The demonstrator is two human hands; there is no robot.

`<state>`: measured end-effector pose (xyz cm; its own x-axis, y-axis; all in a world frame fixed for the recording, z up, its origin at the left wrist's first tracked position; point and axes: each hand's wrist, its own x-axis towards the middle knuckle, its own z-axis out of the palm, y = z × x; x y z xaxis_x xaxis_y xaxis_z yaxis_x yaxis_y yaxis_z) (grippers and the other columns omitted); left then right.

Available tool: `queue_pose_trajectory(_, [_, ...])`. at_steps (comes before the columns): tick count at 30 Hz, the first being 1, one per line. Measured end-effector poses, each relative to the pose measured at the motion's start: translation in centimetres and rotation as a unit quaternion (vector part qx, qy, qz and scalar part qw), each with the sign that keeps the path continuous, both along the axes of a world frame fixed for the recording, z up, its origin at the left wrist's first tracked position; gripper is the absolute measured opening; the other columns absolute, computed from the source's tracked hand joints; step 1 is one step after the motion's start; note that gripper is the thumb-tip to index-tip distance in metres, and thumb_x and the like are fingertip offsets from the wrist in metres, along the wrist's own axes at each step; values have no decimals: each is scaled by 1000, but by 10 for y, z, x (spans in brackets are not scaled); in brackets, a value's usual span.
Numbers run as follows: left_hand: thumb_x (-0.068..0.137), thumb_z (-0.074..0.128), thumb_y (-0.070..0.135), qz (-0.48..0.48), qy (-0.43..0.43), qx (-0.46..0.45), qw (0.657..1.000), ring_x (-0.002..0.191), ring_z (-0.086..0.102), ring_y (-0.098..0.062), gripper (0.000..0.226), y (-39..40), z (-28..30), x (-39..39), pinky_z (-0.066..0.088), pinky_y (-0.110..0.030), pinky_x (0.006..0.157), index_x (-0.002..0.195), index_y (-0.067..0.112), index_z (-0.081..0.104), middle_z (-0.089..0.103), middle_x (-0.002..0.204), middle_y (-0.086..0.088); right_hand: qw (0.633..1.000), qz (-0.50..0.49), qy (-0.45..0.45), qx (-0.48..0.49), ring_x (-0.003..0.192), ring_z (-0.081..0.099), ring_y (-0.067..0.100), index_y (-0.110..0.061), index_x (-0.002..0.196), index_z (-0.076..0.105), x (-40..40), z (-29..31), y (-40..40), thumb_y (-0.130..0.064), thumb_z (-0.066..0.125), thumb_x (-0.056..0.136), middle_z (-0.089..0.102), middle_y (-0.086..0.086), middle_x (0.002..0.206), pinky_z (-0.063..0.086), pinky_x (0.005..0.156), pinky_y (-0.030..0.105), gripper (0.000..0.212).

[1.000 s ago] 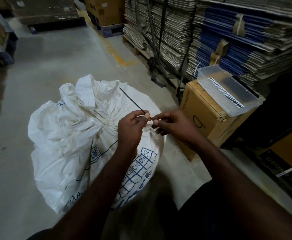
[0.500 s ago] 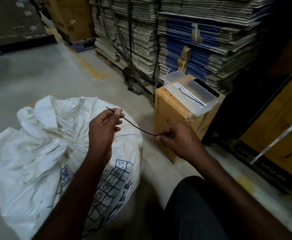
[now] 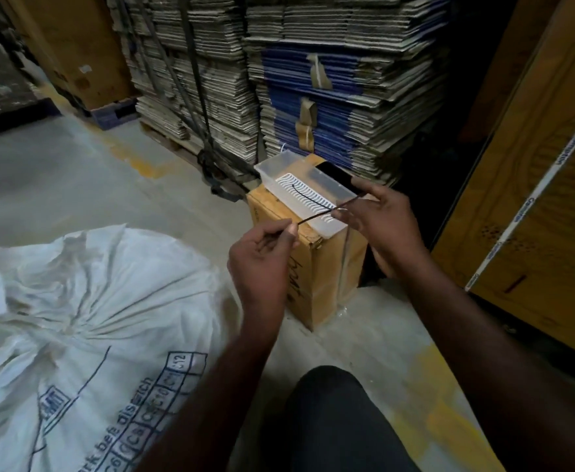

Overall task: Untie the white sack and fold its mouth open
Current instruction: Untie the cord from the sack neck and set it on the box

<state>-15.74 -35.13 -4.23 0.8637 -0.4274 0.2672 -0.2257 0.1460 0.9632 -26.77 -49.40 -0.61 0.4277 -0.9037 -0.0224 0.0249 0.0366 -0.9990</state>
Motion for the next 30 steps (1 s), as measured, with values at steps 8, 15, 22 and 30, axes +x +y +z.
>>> queue_pose_trajectory(8, [93, 79, 2, 76, 124, -87, 986, 91, 81, -25, 13, -33, -7, -27, 67, -37, 85, 106, 6, 80, 82, 95, -9, 961, -9, -214, 174, 104, 78, 34, -20, 167, 20, 16, 6, 22, 7, 66, 99, 56, 26, 139, 63, 96, 45, 86])
queue_pose_trajectory(15, [93, 78, 1, 56, 165, -103, 979, 93, 81, -26, 13, -41, -9, -33, 66, -47, 91, 106, 5, 79, 82, 95, -11, 976, 20, -155, 150, 88, 76, 27, 7, 119, 70, 29, -15, 23, -2, 82, 89, 79, 18, 99, 62, 85, 34, 34])
queue_pose_trajectory(22, [97, 78, 15, 7, 141, -39, 989, 93, 80, -15, 10, -31, -18, -35, 66, -45, 90, 108, 15, 79, 83, 96, -1, 1000, 0, -20, -20, 68, 69, 17, -11, 99, 80, 24, -14, 10, -10, 82, 89, 81, 9, 84, 57, 66, 32, 10])
queue_pose_trajectory(30, [99, 72, 17, 35, -38, 105, 993, 92, 70, 4, 13, -7, -31, 6, 59, -19, 81, 107, 26, 76, 76, 97, 15, 888, -16, 295, -352, 75, 72, 14, -24, 84, 76, 54, -4, -49, -32, 84, 86, 75, -5, 78, 62, 69, 41, 11])
